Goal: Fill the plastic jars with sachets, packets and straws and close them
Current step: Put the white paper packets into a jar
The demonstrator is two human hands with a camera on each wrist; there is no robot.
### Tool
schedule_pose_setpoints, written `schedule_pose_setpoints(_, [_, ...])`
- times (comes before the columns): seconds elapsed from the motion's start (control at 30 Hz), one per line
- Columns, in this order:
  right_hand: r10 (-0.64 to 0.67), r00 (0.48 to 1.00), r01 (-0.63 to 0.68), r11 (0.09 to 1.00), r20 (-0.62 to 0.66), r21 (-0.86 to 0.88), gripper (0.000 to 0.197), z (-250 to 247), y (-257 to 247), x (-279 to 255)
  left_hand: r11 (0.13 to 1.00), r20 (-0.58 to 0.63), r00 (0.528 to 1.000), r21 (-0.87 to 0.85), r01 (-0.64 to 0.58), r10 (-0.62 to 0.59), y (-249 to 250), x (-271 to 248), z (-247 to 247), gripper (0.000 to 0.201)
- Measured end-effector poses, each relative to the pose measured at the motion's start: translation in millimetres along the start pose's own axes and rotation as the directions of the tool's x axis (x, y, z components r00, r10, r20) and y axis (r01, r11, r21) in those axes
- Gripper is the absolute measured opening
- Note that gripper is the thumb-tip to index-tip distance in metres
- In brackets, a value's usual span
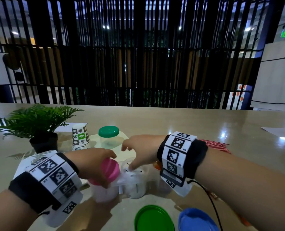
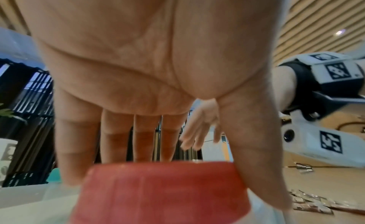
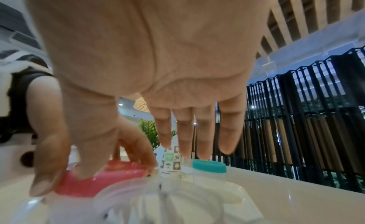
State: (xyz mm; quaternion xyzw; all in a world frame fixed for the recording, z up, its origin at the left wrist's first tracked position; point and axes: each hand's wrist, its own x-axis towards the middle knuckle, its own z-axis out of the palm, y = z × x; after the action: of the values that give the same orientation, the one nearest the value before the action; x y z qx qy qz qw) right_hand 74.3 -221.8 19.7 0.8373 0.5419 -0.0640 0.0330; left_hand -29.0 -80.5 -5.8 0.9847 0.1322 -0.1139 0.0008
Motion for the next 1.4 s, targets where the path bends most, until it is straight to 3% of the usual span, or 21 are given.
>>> schedule_pose_setpoints(0.07, [-0.005,0.993,0.003,1.0,0.117,0.011,0.086,8.4,-7.5,3.2,1.0,0.017,1.0,0.001,-0.003,0.003,-1.6,-2.7,-1.4,0.097])
schedule_pose_setpoints(0.17, [-0.005,0.983,0.014,0.999,0.186,-0.046,0.086,17.3,-15.7,7.3,1.0,0.012,1.0,-0.014,-0.005,0.006,-0.8,-3.1,-1.7,0.095])
schedule_pose_setpoints(0.27, [-0.012,0.987,0.03,0.993,0.159,-0.111,0.075,17.2,-17.6,7.5,1.0,-0.003,1.0,-0.006,0.0,0.0,0.6,-3.7,-0.1,0.089])
schedule_pose_setpoints(0.43, [-0.018,0.99,0.032,0.994,0.138,-0.103,0.072,18.7,-16.8,2.8,0.996,-0.041,0.996,0.037,0.08,-0.078,3.3,-4.3,1.8,0.079])
schedule_pose_setpoints(0.63, [-0.021,0.988,0.041,0.991,0.152,-0.127,0.074,21.4,-14.5,3.7,0.999,0.087,0.996,0.034,0.012,-0.015,4.3,-4.2,-3.8,0.102])
schedule_pose_setpoints(0.8, [-0.031,0.991,0.045,0.994,0.133,-0.101,0.074,24.1,-12.5,4.9,0.993,0.071,0.996,0.107,0.049,-0.056,12.3,-2.5,-6.1,0.084])
schedule_pose_setpoints(0.97, [-0.041,0.991,0.054,0.994,0.129,-0.1,0.073,24.6,-10.2,5.2,0.978,0.014,0.991,0.163,0.132,-0.136,15.2,-1.7,-8.8,0.079])
schedule_pose_setpoints(1.1, [-0.044,0.991,0.058,0.992,0.126,-0.109,0.073,26.6,-9.4,7.4,0.99,0.124,0.991,0.14,0.035,-0.053,13.1,-5.9,-12.0,0.1])
schedule_pose_setpoints(1.4, [-0.066,0.99,0.077,0.993,0.123,-0.092,0.072,28.3,-6.9,10.2,0.994,0.114,0.993,0.109,0.023,-0.035,11.4,2.7,-10.6,0.08])
